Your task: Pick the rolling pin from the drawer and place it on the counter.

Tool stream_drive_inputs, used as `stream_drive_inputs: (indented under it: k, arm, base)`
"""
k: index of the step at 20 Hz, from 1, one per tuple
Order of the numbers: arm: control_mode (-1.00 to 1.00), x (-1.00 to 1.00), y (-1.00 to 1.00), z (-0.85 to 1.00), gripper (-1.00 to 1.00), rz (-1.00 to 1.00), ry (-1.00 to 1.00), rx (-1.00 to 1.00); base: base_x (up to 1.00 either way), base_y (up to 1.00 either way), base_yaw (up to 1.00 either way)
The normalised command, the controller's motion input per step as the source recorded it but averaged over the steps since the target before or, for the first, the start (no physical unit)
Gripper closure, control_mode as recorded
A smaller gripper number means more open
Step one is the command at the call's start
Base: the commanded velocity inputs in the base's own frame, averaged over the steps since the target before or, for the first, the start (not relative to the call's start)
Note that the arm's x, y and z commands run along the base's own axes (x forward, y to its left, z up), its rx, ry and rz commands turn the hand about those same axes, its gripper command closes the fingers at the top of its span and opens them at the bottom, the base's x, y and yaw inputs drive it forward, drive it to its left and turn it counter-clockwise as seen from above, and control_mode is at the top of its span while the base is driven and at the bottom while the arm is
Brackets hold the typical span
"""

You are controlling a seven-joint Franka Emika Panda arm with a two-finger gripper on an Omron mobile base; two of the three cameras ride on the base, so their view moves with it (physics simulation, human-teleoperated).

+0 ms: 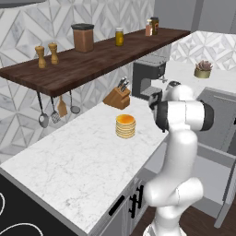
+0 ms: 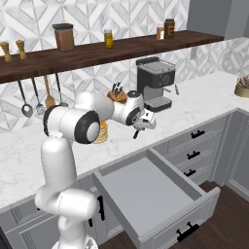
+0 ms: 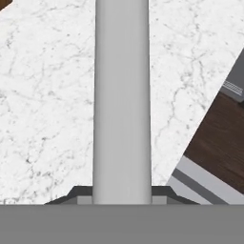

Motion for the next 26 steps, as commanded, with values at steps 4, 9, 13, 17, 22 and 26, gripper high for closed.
stream_drive_inputs:
  k: [4, 9, 13, 17, 22, 26]
  arm:
    - [-1.00, 0.16, 0.08, -0.42, 1.00, 0.00, -0.01, 0.00]
    - [-1.00, 0.24, 0.09, -0.58, 1.00, 0.00, -0.05, 0.00]
    - [-1.00, 0.22, 0.05, -0.28, -1.00, 0.00, 0.01, 0.00]
    - [-1.00, 0.10, 0.06, 0.00, -1.00, 0.00, 0.00, 0.00]
    - [-1.00, 0.08, 0.00, 0.24, -1.00, 0.00, 0.00, -0.02]
    - [-1.00, 0.07, 0.05, 0.53, -1.00, 0.00, 0.00, -0.03]
  base:
    - [0.00, 0.00, 0.00]
    - [0.00, 0.00, 0.00]
    - [0.00, 0.00, 0.00]
    - [0.00, 0.00, 0.00]
    - [0.00, 0.00, 0.00]
    - [0.00, 0.00, 0.00]
